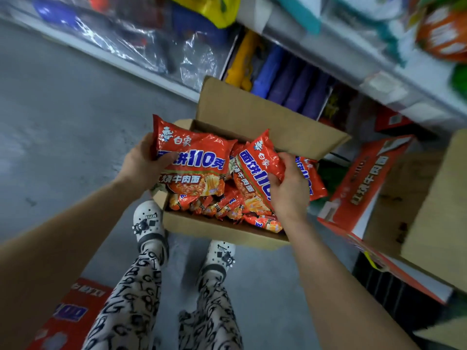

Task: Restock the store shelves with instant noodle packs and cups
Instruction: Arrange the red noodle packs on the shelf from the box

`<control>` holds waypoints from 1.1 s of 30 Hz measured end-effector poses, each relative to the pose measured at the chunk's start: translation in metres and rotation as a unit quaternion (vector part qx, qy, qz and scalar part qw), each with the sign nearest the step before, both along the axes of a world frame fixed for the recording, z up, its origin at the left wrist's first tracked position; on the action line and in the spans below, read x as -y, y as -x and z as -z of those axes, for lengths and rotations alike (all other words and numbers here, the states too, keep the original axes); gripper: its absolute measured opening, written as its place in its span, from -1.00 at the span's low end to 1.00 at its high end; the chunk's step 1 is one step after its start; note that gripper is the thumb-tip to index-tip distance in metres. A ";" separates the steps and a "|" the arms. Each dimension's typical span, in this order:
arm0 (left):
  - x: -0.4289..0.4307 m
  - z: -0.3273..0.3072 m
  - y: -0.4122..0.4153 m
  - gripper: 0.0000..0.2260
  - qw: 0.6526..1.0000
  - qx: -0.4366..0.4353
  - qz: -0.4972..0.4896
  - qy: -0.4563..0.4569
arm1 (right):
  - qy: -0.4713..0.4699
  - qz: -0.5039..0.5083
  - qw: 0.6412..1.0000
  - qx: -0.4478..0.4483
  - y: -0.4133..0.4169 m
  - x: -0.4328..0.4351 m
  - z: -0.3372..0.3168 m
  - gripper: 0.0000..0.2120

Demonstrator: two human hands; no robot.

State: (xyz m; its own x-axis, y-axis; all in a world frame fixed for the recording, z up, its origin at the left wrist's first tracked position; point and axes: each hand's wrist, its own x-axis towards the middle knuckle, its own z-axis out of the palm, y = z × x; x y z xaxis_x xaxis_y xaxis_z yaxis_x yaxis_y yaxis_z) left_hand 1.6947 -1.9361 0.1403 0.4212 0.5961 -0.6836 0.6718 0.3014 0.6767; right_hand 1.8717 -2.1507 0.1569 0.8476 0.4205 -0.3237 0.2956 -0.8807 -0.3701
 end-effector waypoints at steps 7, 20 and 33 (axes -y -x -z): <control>-0.003 -0.134 0.016 -0.59 0.998 0.054 -0.037 -0.003 | -0.034 -0.051 0.998 0.018 -0.006 -0.005 -0.136 -0.57; 0.003 -0.391 0.023 -0.44 0.946 0.272 -0.085 -0.157 | -0.172 -0.180 0.957 0.148 -0.018 -0.014 -0.396 -0.60; -0.007 -0.550 0.023 -0.47 0.878 0.333 -0.074 -0.336 | -0.307 -0.247 0.873 0.289 -0.042 -0.024 -0.580 -0.70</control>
